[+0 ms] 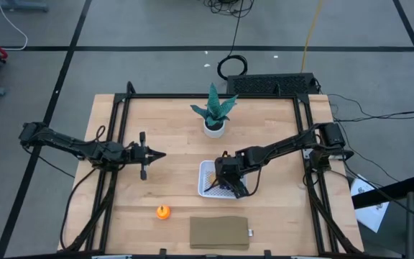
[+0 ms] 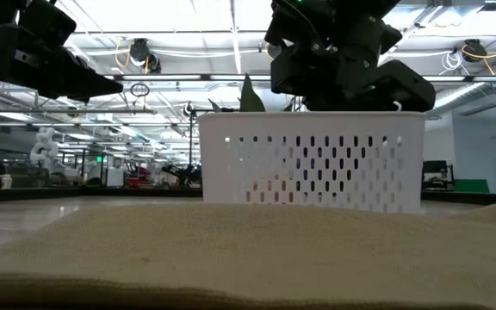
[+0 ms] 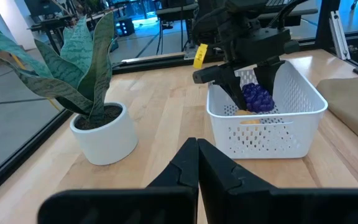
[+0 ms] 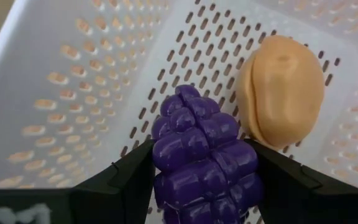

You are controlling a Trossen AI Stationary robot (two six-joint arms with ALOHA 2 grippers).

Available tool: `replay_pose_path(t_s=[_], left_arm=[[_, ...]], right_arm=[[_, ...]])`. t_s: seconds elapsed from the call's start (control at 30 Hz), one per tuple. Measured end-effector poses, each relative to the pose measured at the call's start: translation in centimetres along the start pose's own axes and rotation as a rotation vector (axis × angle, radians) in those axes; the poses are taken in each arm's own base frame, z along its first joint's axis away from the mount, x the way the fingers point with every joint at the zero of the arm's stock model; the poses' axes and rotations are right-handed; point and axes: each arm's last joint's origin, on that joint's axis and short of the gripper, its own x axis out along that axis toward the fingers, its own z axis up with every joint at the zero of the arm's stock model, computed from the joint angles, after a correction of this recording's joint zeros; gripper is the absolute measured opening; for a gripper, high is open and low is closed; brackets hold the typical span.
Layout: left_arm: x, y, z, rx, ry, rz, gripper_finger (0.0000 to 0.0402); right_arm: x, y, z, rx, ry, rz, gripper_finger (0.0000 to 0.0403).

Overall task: Pick and placing Produce into tupperware
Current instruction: Put the grapes in the white bin, then adjust the white bin

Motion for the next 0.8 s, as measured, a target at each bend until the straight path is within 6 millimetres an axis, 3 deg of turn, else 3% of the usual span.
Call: replay_pose_path(t_s=[0.17, 0.47, 0.8], left_arm=[[0.0, 0.0, 0.0, 0.000, 0.000, 0.000, 0.0001], [0.0, 0.0, 0.0, -0.001, 0.000, 0.000, 0.0001], [0.0, 0.0, 0.0, -0.003, -0.001, 0.000, 0.0001]], right_arm=[[0.0, 0.0, 0.0, 0.008, 0.005, 0.001, 0.0219], [0.0, 0.0, -0.1, 0.054, 0.014, 0.002, 0.0266], [-1.1, 0.2, -0.1, 0.072, 0.007, -0.008, 0.0256]])
